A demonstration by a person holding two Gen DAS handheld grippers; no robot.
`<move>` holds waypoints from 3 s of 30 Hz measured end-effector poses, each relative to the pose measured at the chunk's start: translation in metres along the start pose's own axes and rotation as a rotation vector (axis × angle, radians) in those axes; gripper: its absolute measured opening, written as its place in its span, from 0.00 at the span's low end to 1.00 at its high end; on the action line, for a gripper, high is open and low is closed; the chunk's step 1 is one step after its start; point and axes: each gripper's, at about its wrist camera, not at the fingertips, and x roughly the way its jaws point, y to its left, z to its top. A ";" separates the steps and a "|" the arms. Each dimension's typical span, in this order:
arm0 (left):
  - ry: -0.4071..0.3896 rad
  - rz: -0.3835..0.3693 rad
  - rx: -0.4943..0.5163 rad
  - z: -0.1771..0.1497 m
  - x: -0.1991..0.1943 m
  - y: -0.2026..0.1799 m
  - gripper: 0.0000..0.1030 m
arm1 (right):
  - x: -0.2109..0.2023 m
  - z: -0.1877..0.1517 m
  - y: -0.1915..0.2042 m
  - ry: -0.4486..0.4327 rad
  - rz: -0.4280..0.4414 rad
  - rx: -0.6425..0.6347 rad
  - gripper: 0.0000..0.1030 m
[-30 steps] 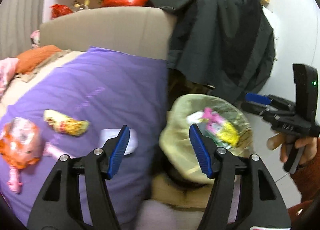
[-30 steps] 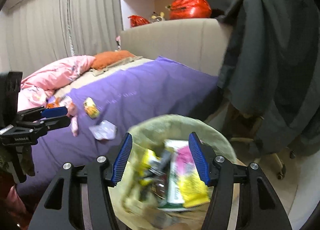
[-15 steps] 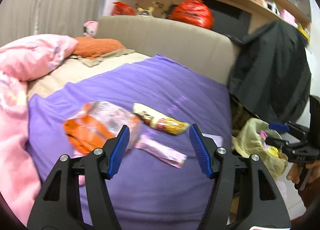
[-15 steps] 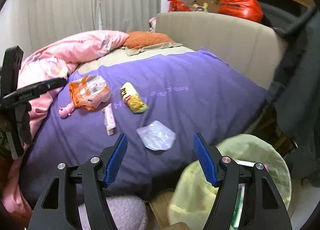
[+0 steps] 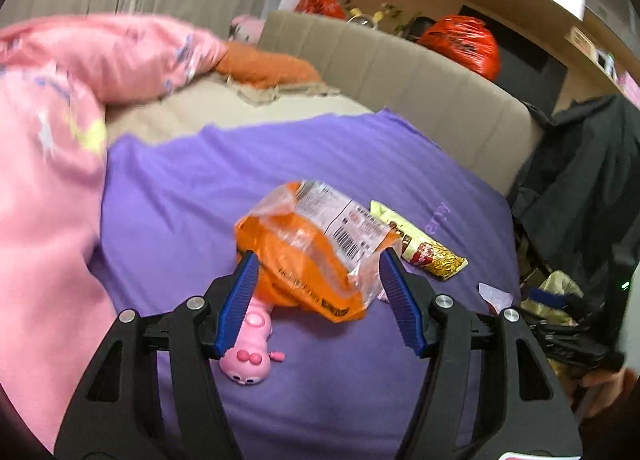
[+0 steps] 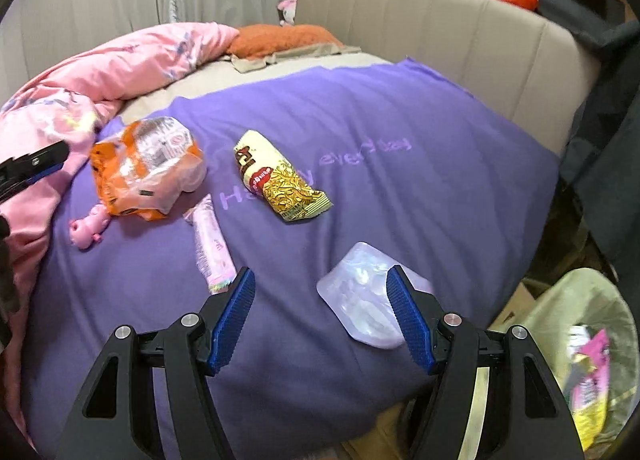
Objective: Collect trash
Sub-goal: 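Move both tools back over the bed toward the clear plastic tray, then grasp the pink candy stick with the left tool while the right tool grasps the clear tray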
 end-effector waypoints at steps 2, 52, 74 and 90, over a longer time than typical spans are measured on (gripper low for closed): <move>0.008 0.020 -0.017 0.001 0.003 0.006 0.58 | 0.011 0.005 0.000 0.005 0.011 0.021 0.63; 0.278 -0.223 -0.002 -0.034 0.086 -0.097 0.64 | 0.019 -0.037 -0.049 0.007 0.031 0.070 0.08; 0.257 -0.023 0.011 -0.025 0.049 -0.079 0.14 | -0.013 -0.045 -0.028 -0.051 0.150 0.012 0.08; 0.295 -0.117 0.015 -0.047 0.063 -0.071 0.16 | -0.009 -0.073 -0.029 -0.059 0.224 0.163 0.52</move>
